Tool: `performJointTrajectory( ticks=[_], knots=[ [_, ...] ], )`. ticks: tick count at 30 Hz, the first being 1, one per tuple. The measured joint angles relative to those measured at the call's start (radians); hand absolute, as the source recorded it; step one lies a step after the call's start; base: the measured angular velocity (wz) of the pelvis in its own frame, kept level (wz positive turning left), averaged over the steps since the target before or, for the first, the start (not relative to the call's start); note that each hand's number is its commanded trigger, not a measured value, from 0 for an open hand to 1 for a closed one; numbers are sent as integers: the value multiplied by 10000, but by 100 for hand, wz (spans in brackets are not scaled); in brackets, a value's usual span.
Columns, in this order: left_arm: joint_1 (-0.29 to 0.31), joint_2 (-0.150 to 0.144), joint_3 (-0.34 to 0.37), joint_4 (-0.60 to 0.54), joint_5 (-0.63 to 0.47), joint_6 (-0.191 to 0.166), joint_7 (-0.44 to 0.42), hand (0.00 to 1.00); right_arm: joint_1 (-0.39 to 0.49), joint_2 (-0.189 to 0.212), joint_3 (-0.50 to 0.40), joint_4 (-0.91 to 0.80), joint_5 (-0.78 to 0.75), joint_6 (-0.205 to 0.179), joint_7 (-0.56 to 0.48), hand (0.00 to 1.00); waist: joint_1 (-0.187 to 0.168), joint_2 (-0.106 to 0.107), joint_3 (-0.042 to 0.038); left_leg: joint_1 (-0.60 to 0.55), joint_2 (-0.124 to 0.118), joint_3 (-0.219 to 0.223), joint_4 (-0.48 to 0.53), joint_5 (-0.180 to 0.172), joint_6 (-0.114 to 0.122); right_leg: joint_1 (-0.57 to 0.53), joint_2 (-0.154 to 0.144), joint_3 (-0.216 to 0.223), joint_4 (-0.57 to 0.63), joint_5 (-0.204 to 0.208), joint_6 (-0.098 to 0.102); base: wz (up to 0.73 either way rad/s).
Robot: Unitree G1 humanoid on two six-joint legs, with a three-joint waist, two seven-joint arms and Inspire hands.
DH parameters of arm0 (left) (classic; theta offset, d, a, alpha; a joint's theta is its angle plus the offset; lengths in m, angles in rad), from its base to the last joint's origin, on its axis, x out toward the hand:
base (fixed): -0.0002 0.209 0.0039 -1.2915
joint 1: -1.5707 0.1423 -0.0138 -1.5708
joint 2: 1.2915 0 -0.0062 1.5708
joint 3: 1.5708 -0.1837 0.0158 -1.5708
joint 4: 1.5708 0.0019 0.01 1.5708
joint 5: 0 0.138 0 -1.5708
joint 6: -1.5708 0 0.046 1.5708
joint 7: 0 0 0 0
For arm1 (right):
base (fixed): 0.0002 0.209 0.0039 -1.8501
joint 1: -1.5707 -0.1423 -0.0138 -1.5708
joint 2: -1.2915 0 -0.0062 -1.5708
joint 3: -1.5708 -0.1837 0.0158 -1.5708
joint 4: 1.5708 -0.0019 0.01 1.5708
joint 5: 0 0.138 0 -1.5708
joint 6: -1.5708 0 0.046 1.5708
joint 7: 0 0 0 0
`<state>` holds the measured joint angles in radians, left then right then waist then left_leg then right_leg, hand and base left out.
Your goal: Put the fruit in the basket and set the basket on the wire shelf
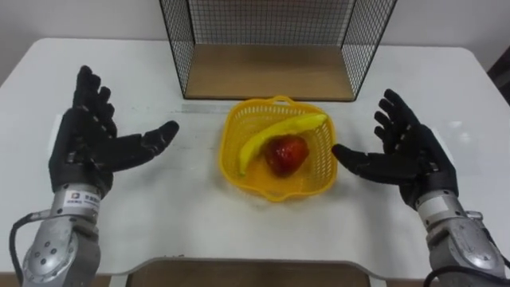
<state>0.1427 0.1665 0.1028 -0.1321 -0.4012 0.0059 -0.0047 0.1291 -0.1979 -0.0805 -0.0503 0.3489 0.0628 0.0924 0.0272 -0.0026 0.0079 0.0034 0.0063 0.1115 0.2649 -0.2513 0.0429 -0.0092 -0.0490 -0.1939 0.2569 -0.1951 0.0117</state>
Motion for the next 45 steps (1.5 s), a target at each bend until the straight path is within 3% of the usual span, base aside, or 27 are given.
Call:
performJointTrajectory(
  ticks=[17,26,29,45],
  knots=[
    [0,-212,-311,326,-18,22,-427,0,-180,237,304,1,417,0,334,0,42,7,-9,91,19,29,-4,9,4,160,6,5,-129,49,-3,0],
    [-57,-218,-694,798,-2,441,-524,0,-384,389,789,370,466,4,315,0,-85,56,-19,85,41,44,38,11,5,138,-7,30,-118,83,-15,-1],
    [-57,-241,-811,1026,-1,737,-578,0,-408,495,830,722,430,21,315,0,-157,75,-7,64,41,44,44,10,5,84,-6,37,-68,82,-16,0],
    [-317,-385,-1213,1786,15,780,-1221,0,-612,558,995,831,306,25,329,0,-496,146,45,34,53,235,53,11,6,-68,28,273,36,82,-16,-3]
  ],
)
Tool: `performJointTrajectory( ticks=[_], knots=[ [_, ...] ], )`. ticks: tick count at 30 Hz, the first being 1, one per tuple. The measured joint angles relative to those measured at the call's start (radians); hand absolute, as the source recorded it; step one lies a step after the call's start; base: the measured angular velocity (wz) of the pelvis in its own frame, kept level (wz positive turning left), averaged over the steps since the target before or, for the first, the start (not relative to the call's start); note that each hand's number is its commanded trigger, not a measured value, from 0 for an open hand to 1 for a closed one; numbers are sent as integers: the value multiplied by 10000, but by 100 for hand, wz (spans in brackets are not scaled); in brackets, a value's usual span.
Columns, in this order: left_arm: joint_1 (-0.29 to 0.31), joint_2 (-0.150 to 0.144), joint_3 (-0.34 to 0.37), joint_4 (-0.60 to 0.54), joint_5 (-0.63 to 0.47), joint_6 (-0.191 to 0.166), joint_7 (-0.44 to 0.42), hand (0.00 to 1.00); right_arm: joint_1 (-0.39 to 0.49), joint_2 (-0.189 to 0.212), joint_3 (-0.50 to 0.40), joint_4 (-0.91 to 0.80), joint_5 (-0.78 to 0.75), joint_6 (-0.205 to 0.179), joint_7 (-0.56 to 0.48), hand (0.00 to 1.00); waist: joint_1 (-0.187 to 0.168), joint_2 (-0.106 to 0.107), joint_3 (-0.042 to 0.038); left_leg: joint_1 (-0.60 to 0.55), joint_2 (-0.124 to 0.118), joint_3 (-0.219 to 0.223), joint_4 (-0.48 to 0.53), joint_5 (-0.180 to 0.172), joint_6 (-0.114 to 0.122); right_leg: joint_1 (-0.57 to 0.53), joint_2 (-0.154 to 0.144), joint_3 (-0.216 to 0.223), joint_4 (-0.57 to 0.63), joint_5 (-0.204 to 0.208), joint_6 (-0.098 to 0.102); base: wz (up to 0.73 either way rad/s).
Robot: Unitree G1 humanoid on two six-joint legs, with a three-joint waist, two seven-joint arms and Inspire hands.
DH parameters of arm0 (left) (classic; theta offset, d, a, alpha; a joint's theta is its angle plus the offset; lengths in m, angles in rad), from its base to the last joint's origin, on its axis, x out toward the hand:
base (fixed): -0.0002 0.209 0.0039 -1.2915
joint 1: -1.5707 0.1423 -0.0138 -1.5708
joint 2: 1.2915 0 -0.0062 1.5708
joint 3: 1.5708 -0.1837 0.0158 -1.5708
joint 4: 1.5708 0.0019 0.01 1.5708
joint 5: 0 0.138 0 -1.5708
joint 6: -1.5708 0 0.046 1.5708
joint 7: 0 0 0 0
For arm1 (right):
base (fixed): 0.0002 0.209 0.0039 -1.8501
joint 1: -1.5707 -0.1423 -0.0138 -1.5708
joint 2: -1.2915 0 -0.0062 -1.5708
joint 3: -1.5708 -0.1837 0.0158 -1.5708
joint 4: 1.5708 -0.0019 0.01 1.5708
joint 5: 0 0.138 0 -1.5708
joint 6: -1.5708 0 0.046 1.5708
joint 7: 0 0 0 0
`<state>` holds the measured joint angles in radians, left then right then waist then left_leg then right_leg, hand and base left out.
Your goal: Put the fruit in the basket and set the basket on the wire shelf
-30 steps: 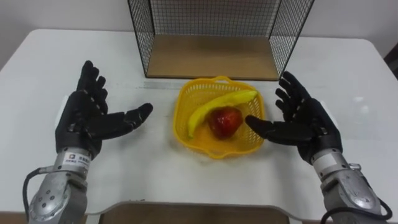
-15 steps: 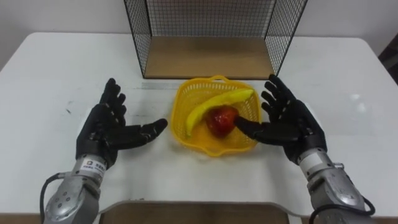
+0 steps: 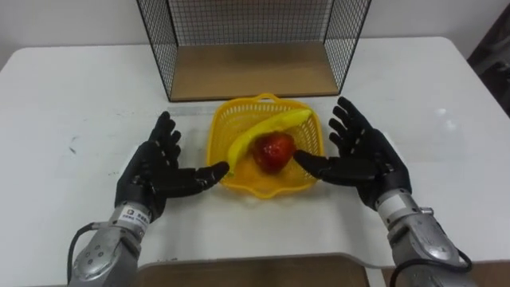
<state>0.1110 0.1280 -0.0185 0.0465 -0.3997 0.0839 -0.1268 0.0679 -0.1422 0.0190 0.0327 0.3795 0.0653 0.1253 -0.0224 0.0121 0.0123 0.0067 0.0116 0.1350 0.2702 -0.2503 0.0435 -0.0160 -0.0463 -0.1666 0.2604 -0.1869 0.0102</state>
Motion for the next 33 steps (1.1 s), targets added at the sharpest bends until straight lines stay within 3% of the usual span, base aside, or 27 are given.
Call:
performJointTrajectory(
  ticks=[21,33],
  knots=[
    [-47,-23,-56,170,19,0,-425,0,0,136,32,69,-351,0,406,0,-5,-30,7,27,11,27,5,-1,1,-39,13,21,127,0,-1,0],
    [-48,-17,-141,164,19,-12,-426,0,0,154,529,276,-306,0,859,0,31,-5,-9,25,19,24,-38,-1,0,-60,24,18,129,0,-1,0]
  ],
)
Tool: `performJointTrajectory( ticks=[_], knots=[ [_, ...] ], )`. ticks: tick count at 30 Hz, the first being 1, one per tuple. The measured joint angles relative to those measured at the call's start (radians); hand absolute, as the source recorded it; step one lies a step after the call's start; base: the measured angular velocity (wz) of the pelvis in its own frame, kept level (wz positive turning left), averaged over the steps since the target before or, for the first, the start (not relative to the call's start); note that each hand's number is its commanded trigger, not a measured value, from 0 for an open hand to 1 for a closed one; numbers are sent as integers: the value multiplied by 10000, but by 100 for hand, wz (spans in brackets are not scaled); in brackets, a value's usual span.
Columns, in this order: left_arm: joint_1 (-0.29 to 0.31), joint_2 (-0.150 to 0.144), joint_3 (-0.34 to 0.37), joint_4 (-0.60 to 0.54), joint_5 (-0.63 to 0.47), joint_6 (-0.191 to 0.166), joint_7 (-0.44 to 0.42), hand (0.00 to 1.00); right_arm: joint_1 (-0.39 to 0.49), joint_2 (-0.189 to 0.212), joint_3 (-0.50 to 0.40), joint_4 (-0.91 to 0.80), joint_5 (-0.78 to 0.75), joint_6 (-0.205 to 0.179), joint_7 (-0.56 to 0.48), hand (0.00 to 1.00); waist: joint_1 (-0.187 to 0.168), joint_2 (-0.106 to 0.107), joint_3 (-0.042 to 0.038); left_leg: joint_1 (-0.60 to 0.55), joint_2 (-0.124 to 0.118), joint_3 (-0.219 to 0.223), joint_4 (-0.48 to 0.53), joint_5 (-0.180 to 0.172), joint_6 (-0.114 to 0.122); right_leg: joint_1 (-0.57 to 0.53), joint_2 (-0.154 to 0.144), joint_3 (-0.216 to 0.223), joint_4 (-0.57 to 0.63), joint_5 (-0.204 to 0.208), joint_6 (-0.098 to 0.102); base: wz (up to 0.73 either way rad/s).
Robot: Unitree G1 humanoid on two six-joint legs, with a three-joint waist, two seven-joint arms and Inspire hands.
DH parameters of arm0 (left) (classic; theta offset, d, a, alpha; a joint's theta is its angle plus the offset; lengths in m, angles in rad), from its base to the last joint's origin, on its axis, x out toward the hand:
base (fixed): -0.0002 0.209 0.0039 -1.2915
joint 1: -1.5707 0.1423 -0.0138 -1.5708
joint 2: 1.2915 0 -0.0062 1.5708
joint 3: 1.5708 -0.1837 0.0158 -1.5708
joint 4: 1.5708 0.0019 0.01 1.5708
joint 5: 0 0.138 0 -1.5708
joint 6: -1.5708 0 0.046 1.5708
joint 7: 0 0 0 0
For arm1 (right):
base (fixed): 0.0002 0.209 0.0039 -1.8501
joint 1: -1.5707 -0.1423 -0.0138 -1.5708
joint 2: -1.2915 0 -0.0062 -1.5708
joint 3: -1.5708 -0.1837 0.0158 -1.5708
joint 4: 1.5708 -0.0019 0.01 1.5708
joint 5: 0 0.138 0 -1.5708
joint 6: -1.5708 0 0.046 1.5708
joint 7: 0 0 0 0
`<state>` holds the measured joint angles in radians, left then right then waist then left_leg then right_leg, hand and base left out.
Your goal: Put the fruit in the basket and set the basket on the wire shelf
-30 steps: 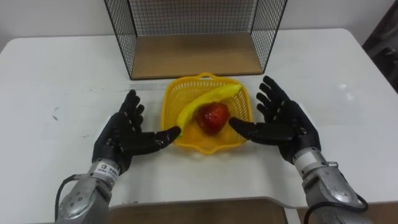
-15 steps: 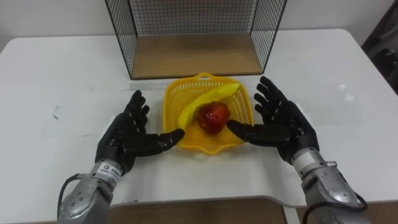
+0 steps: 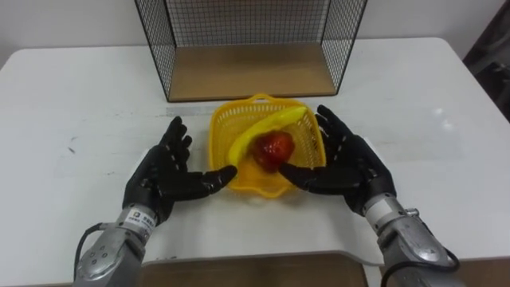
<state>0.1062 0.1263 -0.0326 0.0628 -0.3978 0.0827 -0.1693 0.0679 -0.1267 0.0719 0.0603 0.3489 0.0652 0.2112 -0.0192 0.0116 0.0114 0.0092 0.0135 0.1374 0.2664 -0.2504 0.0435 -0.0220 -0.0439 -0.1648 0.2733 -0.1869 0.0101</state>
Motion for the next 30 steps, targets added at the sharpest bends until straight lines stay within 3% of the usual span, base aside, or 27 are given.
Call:
performJointTrajectory(
  ticks=[30],
  knots=[
    [-5,15,-926,-31,166,-191,-4,0,-2,4,637,57,184,-14,198,0,-63,-14,-25,12,0,25,-111,3,1,4,19,122,-6,9,-13,0]
  ],
)
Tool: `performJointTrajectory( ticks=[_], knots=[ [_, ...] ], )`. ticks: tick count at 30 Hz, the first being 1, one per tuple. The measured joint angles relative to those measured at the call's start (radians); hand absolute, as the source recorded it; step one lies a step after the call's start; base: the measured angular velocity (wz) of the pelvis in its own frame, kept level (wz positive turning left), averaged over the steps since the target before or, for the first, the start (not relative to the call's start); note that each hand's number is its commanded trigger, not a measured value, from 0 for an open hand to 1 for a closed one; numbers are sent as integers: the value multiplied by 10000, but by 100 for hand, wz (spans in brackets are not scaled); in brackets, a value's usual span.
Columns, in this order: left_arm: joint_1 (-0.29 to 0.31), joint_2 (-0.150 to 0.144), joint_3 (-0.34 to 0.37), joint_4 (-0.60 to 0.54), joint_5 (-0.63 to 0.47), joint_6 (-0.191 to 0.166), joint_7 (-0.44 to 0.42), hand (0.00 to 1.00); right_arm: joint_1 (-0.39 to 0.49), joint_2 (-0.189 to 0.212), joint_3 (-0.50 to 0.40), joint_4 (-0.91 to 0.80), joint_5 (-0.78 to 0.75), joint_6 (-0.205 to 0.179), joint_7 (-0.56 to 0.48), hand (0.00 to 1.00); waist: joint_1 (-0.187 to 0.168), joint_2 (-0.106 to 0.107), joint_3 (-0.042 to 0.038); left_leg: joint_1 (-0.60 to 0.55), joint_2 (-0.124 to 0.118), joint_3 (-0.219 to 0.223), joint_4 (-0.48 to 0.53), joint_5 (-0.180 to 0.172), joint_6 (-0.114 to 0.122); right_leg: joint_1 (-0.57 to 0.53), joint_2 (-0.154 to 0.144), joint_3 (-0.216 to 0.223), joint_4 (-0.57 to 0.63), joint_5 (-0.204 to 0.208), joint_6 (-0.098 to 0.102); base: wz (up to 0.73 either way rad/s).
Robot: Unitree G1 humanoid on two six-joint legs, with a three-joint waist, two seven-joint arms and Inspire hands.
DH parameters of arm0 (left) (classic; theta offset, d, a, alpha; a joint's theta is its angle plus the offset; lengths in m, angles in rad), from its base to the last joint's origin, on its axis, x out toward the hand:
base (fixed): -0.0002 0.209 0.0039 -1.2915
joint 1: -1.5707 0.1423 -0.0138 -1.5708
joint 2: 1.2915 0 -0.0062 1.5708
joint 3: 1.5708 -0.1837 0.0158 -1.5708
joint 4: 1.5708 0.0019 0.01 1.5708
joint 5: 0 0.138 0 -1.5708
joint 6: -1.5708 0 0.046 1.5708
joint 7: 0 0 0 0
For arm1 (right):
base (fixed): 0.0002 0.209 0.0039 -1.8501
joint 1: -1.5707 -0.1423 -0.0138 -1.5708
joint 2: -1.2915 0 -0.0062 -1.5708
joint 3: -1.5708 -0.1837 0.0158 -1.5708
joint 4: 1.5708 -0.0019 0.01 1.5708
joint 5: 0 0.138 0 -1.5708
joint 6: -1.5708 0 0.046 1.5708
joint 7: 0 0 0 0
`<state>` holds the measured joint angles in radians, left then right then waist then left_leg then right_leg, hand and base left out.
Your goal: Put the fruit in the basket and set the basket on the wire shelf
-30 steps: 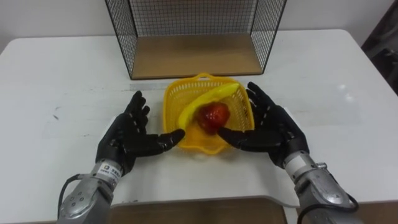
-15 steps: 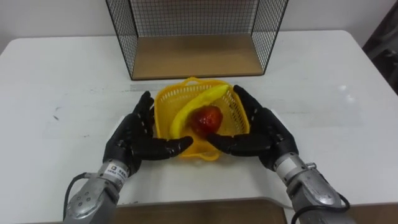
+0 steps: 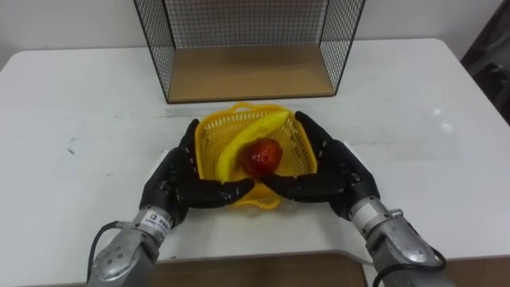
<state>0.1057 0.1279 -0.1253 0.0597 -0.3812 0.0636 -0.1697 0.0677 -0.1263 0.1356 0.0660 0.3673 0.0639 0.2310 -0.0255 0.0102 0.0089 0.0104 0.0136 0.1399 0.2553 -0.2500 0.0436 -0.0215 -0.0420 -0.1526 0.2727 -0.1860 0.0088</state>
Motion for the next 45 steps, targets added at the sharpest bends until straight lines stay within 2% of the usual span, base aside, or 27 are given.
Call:
performJointTrajectory(
  ticks=[12,18,26,37,45],
  knots=[
    [-70,-37,-71,-14,-9,-73,11,0,-7,12,1,2,263,-14,-208,0,-38,4,7,-27,-20,6,39,12,13,-57,-20,3,-6,-1,1,0],
    [-126,-5,-137,-15,-4,-73,26,0,-98,19,0,-1,314,-15,-350,0,-24,90,63,-94,-16,-31,-44,11,13,-63,-20,-109,-7,-1,1,1],
    [-454,39,-163,-273,-23,-70,69,0,-361,21,75,3,578,-15,-904,0,40,98,62,-167,-11,-5,36,37,-1,-203,-16,-85,-41,2,-2,-1],
    [-960,156,-139,-968,-227,-70,257,0,-1069,-11,186,-69,1075,-23,-1593,0,50,1,47,67,28,200,-66,39,-3,-56,49,130,-164,19,-8,-6],
    [-1023,41,-150,-1015,-495,-70,494,0,-1068,21,303,-70,1093,-110,-1665,0,19,2,45,79,66,229,-64,49,-23,-46,86,130,-153,38,-32,-1]
  ],
)
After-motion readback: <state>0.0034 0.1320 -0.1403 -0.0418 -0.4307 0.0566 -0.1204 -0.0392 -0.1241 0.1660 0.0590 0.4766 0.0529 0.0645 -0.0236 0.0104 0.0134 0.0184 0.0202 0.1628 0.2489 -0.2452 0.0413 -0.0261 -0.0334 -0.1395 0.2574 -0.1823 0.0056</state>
